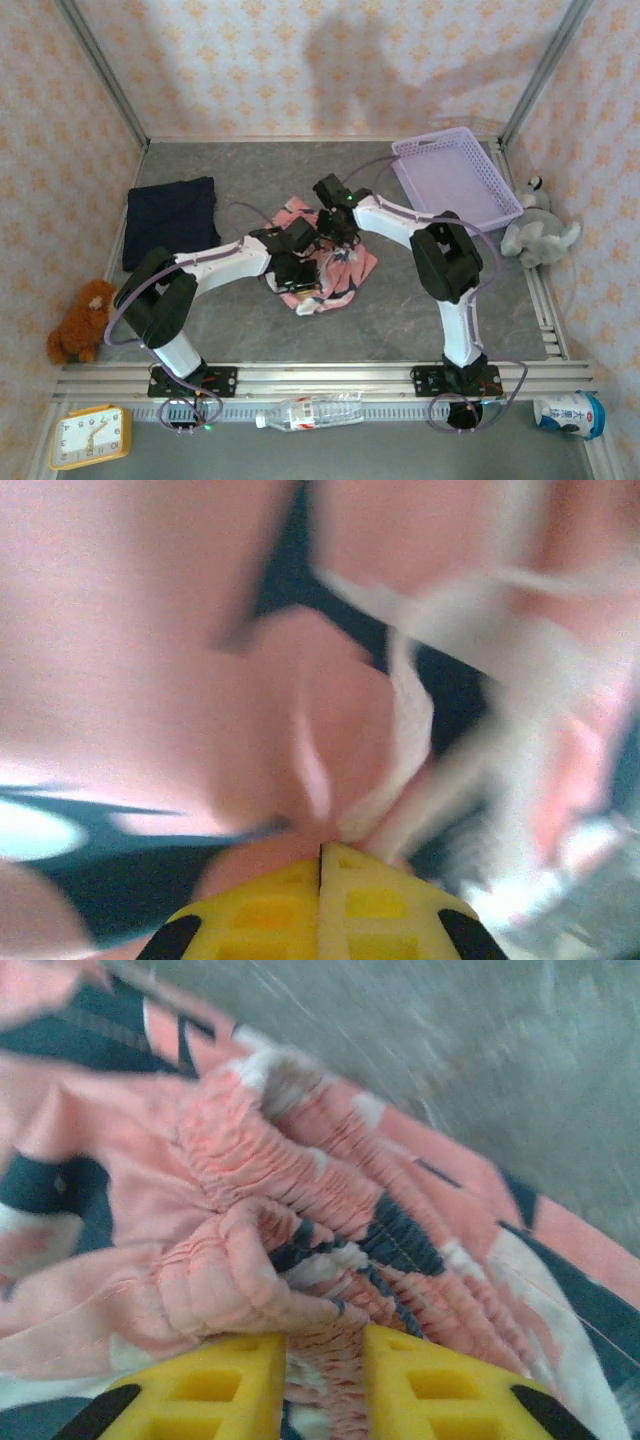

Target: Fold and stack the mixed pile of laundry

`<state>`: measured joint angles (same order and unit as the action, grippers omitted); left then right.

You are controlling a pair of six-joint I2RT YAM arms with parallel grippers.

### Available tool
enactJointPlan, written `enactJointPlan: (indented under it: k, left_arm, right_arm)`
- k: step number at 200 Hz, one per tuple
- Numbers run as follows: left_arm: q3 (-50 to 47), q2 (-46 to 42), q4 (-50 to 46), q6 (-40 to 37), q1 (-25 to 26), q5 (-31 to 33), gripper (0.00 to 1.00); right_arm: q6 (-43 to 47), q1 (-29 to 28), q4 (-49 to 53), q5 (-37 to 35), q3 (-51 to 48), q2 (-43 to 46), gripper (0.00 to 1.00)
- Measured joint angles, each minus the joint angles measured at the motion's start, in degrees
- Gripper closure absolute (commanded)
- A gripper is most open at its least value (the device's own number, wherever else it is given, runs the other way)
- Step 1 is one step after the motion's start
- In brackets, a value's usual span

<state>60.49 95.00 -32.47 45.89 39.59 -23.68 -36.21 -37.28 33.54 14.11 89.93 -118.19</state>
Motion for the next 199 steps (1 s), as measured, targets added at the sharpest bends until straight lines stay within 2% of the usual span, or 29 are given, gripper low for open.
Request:
enactJointPlan:
  k: [25, 46, 65, 91, 120, 158, 199]
  left_arm:
    - [7.76, -1.51, -2.51, 0.28, 0.2, 1.07, 0.95]
    - [10.01, -6.12, -4.13, -0.83, -2.12, 3.93, 1.0]
    - [8.76, -11.02, -4.13, -1.42, -5.88, 5.68, 1.0]
    - [3.23, -14.45, -2.14, -1.88, -11.43, 7.37, 1.0]
    - [-0.02, -12.17, -0.61, -2.73, -14.45, 7.93, 1.0]
    - [-1.16, -7.15, 3.26, -3.93, -15.13, 8.35, 1.0]
    - [-5.68, -2.03, 3.82, -3.96, -19.15, 11.54, 1.0]
  right_arm:
    - [3.76, 0.11, 4.13, -1.11, 7.19, 0.07, 0.69]
    - [4.94, 0.11, 6.14, -1.49, 8.31, 2.84, 0.75]
    - [3.87, 0.11, 5.88, -0.17, 4.02, 8.02, 0.79]
    - [-0.5, -0.2, 1.84, 4.02, -8.57, 16.9, 0.79]
    - [-5.35, -3.45, -3.21, 7.28, -16.55, 19.04, 0.79]
    - [-9.79, -9.07, -9.03, 9.77, -17.62, 14.29, 0.81]
    - [-14.23, -7.98, -12.68, 7.1, -25.24, 13.49, 0.8]
